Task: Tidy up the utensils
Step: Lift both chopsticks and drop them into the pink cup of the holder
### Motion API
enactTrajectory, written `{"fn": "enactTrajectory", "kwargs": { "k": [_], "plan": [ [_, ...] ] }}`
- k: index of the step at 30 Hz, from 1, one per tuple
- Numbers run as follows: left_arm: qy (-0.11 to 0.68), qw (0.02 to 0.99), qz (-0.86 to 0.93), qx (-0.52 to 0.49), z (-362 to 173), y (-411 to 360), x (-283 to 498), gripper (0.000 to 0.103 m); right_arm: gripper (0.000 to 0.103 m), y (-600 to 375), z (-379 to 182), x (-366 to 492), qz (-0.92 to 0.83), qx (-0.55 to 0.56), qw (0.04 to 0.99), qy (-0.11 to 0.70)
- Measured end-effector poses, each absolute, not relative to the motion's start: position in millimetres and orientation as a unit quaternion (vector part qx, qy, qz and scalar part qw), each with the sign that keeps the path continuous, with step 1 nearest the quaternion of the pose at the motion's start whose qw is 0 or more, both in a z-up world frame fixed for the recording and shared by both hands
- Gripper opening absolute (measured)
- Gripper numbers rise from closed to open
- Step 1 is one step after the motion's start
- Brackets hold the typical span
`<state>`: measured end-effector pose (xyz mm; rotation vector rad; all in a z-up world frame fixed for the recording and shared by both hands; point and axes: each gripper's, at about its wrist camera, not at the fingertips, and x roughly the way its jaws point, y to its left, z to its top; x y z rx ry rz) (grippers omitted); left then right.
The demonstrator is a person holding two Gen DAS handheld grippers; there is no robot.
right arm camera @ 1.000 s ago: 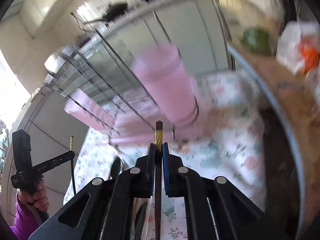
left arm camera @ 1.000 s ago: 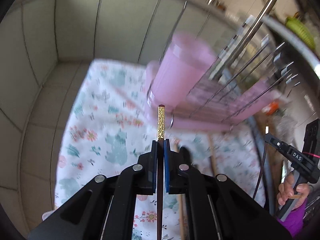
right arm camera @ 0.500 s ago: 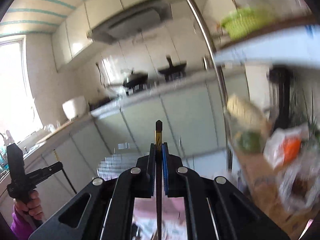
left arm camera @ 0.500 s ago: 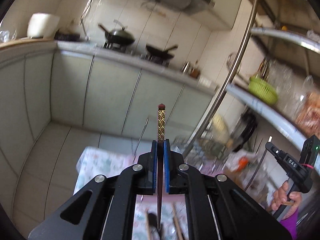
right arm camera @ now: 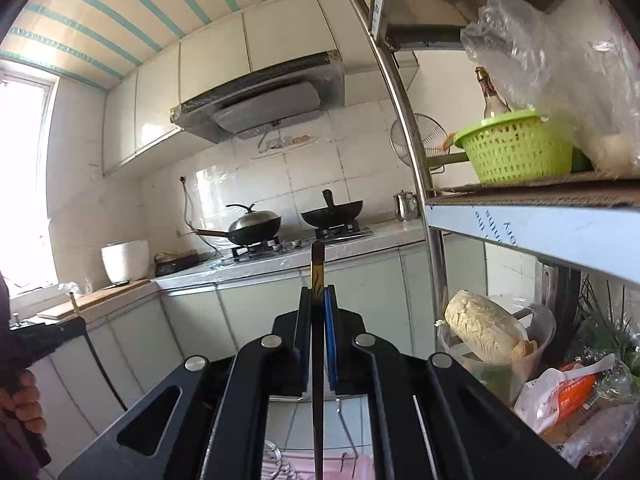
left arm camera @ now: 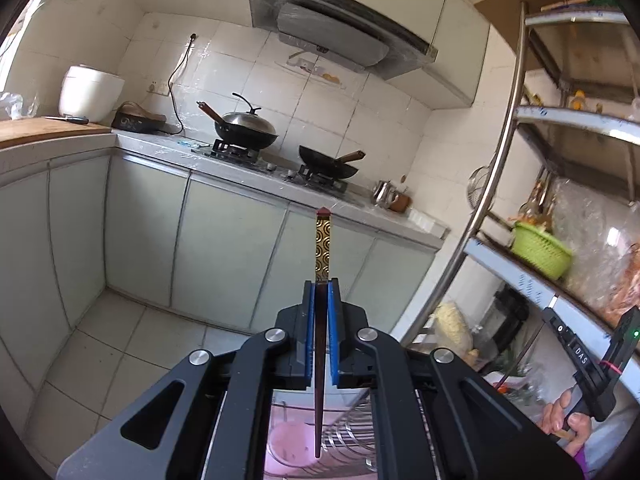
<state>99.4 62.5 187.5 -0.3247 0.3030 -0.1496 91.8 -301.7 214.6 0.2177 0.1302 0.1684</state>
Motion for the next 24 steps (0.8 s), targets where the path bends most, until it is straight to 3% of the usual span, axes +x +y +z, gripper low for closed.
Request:
{"fn": "enactTrajectory", "kwargs": {
  "k": [11,24],
  "plan": [
    [0.259,0.953,-0.066,-0.146,108.8,65.4,138.1,0.005,0.006,-304.0,135.6,152.6,0.08,0.126,0.968,0.203],
    [0.298,0.941,-0.073,-0.145,71.9,58.1,146.4,0.005,0.006,-293.3,107.3,148.8,0.091,0.115,0.96,0.238]
  ]
}}
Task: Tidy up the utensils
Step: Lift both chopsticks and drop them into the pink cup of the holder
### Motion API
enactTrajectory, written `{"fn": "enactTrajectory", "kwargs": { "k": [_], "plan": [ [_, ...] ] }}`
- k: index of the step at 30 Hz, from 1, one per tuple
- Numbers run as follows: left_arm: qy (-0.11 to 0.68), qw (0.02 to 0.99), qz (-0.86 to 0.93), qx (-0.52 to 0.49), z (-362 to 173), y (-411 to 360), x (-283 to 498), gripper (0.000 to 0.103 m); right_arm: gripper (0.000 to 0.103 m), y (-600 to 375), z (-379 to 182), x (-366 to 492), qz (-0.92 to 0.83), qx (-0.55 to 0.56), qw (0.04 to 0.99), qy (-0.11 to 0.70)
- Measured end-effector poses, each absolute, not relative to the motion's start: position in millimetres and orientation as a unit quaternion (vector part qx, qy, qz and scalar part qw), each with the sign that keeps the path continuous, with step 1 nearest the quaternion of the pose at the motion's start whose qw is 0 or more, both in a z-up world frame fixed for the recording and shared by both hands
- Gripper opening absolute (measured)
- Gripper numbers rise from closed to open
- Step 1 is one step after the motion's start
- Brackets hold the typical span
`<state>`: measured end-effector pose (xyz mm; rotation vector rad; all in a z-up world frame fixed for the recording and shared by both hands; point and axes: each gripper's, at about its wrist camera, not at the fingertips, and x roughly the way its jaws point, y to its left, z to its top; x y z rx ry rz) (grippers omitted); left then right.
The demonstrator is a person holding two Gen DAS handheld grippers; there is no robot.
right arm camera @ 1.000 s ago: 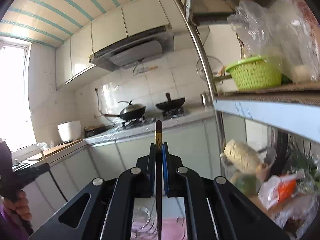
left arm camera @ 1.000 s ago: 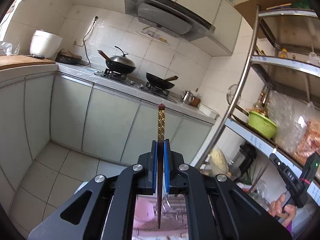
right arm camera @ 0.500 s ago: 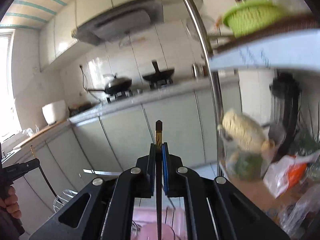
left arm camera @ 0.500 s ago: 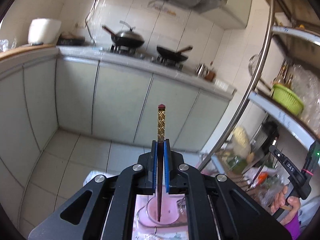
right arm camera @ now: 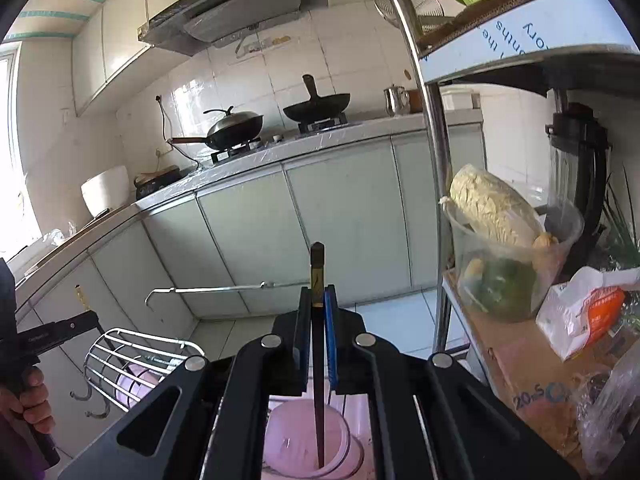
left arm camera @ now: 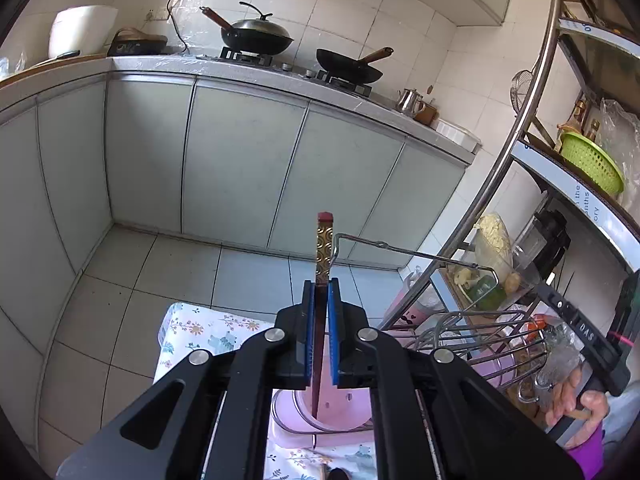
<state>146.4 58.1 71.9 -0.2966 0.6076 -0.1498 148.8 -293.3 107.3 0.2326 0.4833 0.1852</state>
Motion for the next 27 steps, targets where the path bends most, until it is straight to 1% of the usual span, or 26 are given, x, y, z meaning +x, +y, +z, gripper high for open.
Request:
{"fn": "enactTrajectory", "kwargs": {
  "k": [3,5,6,7,8,9,12,13,14,15,21,27],
  "plan": [
    [0.302,0.938,-0.07,-0.158,71.4,59.6,147.8,0.006,0.006,-293.6,105.1,146.4,0.087,0.112,0.959,0.246],
    [0.314,0.931,-0.068,-0.17,67.1,62.7,149.9,0.012,0.007,-294.5,100.2,147.5,0.088,0.115,0.955,0.261],
    [0.319,0.929,-0.066,-0.176,65.7,64.1,150.8,0.019,0.01,-294.5,97.8,147.4,0.088,0.116,0.953,0.266],
    [0.324,0.925,-0.064,-0.187,63.8,66.9,151.0,0.022,0.01,-294.7,95.9,147.2,0.088,0.115,0.952,0.27],
    [0.326,0.923,-0.063,-0.196,63.0,69.6,150.9,0.023,0.014,-295.5,94.9,147.3,0.087,0.116,0.951,0.274],
    [0.326,0.922,-0.063,-0.2,63.2,71.6,150.2,0.024,0.023,-297.0,94.4,147.1,0.088,0.118,0.949,0.278],
    [0.32,0.925,-0.059,-0.195,68.3,74.3,146.0,0.027,0.027,-300.3,97.4,143.9,0.085,0.123,0.949,0.277],
    [0.315,0.928,-0.058,-0.192,71.5,74.8,143.6,0.029,0.031,-301.6,99.0,142.6,0.084,0.124,0.949,0.276],
    [0.311,0.93,-0.056,-0.19,74.5,75.1,141.3,0.03,0.038,-303.5,101.2,140.5,0.084,0.126,0.95,0.274],
    [0.305,0.933,-0.053,-0.186,77.9,76.0,137.7,0.031,0.041,-305.4,103.2,138.0,0.082,0.128,0.951,0.27],
    [0.286,0.94,-0.05,-0.181,88.5,81.2,116.2,0.032,0.041,-315.5,108.3,115.3,0.074,0.133,0.954,0.259],
    [0.286,0.939,-0.054,-0.185,81.2,87.6,83.6,0.033,0.041,-318.1,97.9,80.4,0.073,0.139,0.95,0.268]
  ]
}}
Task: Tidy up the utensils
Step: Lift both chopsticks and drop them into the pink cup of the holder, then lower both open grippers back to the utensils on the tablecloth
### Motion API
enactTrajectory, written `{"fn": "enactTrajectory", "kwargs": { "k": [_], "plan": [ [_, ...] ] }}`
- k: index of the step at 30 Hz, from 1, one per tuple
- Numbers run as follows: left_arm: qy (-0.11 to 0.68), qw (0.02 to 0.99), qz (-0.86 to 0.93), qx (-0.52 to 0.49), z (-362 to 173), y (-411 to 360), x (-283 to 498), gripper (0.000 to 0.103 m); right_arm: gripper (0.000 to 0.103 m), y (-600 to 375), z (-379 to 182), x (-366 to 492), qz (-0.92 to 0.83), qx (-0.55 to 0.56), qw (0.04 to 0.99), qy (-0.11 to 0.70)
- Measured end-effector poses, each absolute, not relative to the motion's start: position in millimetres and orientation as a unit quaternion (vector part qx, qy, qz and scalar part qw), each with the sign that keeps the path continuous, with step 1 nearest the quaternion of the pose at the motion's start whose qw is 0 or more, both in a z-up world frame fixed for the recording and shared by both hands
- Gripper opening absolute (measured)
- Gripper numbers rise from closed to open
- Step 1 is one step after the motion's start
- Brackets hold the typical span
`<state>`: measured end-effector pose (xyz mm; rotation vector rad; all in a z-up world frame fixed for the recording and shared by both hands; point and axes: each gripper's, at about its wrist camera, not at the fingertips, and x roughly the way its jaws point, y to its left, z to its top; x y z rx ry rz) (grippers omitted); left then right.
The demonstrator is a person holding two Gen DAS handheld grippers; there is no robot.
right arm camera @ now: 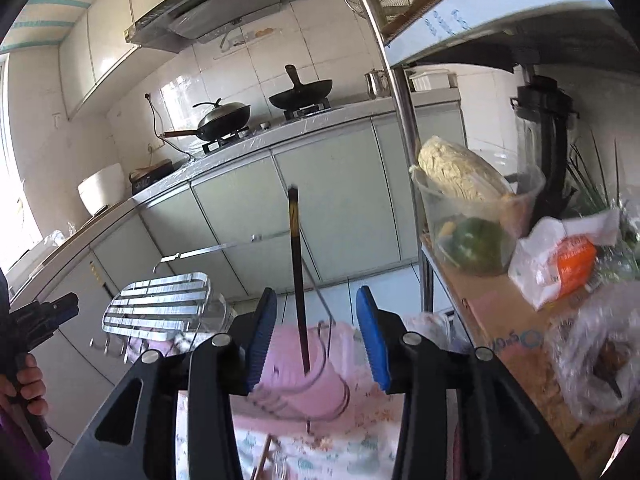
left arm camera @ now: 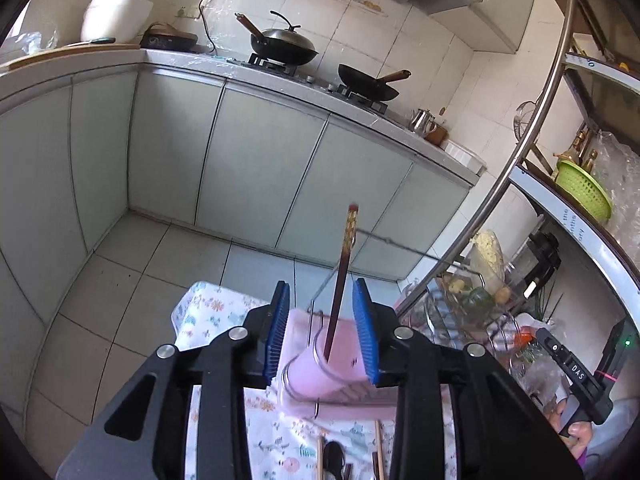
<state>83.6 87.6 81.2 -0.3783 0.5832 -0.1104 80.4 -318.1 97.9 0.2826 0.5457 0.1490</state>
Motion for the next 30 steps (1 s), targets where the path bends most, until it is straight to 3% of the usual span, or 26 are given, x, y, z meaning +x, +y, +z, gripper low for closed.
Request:
{"fn": "enactTrajectory", "kwargs": {
  "k": [7,16,24,27,30],
  "plan": [
    [0.324,0.923,-0.067,-0.196,45.0,89.3,53.7,0.033,0.041,-311.4,61.9,47.4,0.09,0.168,0.931,0.312],
    [0.433,0.877,-0.093,-0.189,-35.3,67.0,45.3,0.033,0.041,-288.2,-2.1,43.3,0.134,0.202,0.874,0.421],
    [0.527,0.822,-0.119,-0.179,-96.7,38.6,52.9,0.032,0.028,-268.4,-41.6,47.9,0.168,0.23,0.828,0.483],
    [0.544,0.813,-0.13,-0.161,-106.1,25.2,55.9,0.025,0.016,-264.9,-50.6,47.7,0.175,0.239,0.817,0.494],
    [0.559,0.808,-0.13,-0.136,-114.6,13.1,58.8,0.017,0.015,-263.0,-55.5,51.3,0.182,0.244,0.81,0.502]
  ]
}}
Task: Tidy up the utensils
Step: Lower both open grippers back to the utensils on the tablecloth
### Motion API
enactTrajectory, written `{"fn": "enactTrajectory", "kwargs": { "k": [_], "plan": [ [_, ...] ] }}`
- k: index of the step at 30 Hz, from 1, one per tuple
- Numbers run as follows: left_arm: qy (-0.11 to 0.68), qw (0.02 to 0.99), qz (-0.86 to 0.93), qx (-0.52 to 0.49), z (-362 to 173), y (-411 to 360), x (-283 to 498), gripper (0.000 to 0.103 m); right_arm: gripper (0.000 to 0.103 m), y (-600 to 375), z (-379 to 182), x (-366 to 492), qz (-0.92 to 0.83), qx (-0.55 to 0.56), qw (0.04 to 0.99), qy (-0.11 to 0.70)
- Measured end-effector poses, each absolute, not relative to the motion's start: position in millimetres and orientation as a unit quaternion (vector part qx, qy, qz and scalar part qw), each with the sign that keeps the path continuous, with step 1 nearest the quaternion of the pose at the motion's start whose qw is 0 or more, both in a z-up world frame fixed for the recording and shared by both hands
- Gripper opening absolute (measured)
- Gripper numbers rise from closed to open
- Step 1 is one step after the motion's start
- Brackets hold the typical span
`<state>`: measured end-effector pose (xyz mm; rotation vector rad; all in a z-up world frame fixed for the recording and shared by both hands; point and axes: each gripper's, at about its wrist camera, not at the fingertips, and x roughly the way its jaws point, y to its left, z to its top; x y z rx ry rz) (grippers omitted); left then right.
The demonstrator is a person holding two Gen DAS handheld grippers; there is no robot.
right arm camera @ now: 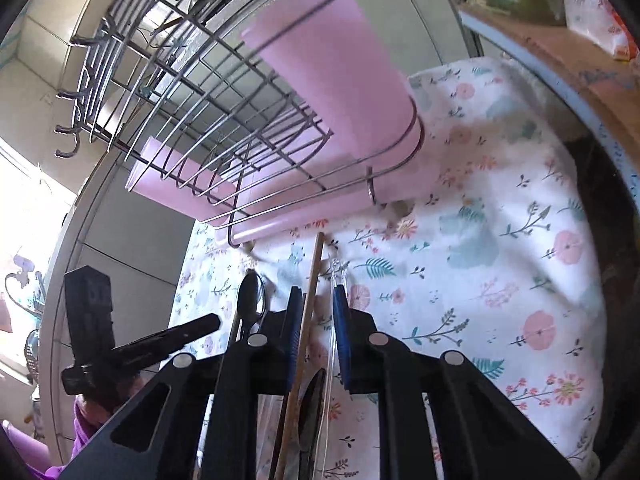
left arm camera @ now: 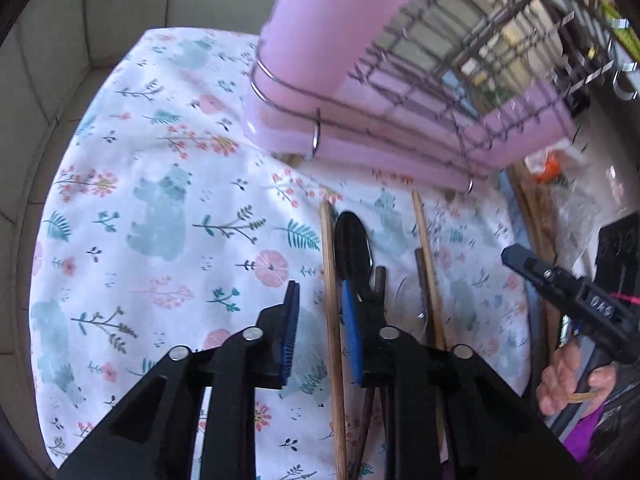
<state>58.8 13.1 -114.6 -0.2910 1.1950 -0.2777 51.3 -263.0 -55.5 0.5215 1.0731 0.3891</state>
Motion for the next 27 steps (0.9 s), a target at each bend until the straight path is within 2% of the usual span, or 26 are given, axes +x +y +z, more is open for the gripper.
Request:
{"fn": "enactTrajectory", "kwargs": {
  "k": [6,13,20,27],
  "plan": [
    [0.577,0.796,-0.136,-0.121,-130.5,-2.3,64.2,0.01,0.015,-254.6,-61.5,56.6,0.196,0.247,0.8,0.511],
    [0.573,0.8,-0.126,-0.125,-132.4,-4.2,64.9,0.006,0.015,-237.2,-69.8,71.1,0.211,0.251,0.784,0.527],
    [0.559,0.814,-0.07,-0.14,-122.8,26.0,64.1,0.006,0.014,-222.9,-85.8,88.2,0.21,0.252,0.763,0.557],
    [0.585,0.797,-0.059,-0.137,-125.3,39.4,76.5,0.006,0.017,-206.8,-102.1,110.6,0.183,0.223,0.756,0.588]
  ]
}}
